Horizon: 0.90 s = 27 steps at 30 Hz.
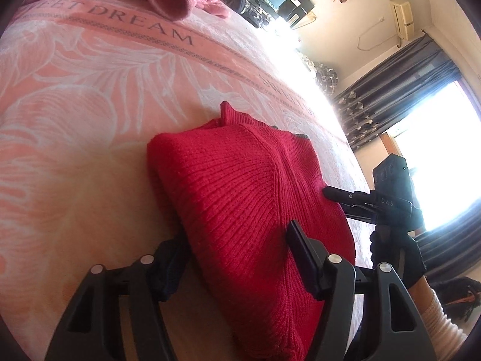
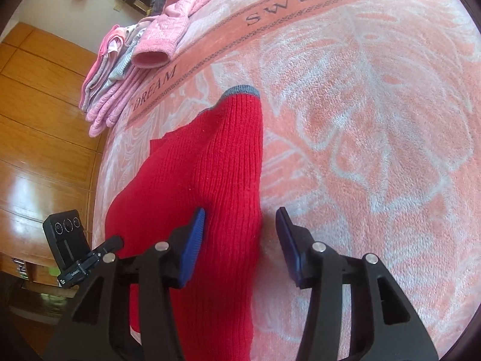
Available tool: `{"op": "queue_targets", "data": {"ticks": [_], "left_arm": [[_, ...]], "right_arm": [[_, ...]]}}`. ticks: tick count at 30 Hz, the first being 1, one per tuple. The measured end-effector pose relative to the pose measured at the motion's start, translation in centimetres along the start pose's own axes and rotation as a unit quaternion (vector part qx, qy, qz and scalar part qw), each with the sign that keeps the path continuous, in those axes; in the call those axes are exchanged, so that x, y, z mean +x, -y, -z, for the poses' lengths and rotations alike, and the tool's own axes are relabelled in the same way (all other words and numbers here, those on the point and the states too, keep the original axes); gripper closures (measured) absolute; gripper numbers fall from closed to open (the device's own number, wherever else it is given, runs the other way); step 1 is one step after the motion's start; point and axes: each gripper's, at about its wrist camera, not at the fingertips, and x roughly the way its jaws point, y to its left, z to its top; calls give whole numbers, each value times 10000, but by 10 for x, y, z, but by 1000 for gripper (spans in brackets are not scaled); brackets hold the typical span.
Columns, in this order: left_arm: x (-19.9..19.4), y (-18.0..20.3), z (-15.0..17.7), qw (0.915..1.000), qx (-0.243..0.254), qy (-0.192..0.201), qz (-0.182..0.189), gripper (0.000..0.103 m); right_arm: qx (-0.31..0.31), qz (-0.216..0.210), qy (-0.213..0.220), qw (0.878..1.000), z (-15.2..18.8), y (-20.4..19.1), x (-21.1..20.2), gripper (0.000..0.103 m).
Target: Fold small clothes
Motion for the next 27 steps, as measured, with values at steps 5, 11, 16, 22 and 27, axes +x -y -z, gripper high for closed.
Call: {"op": "queue_targets", "data": {"ticks": [5,11,16,22,27], "left_arm": [[-37,21,10,9991,-3,419,-50,38],[-82,66,39,9959,235,663,-573,20],[-124,108,63,9899,193,1047,-937,11],[-161,164,88,9819,546,942,-1551,4],[-186,188,110,9703,320,890,-2225,4]], "right_arm": [[-593,619,344,9957,16,-26,-48,35],[-1260,1391,811,9789,49,-59,-105,17],[-1445,1622,951,9715,81,-91,-140,13],[-1406,2634,1116,9478,121,-129,-179,8],[-1126,1993,1157,9665,156,-137,-201,7]]}}
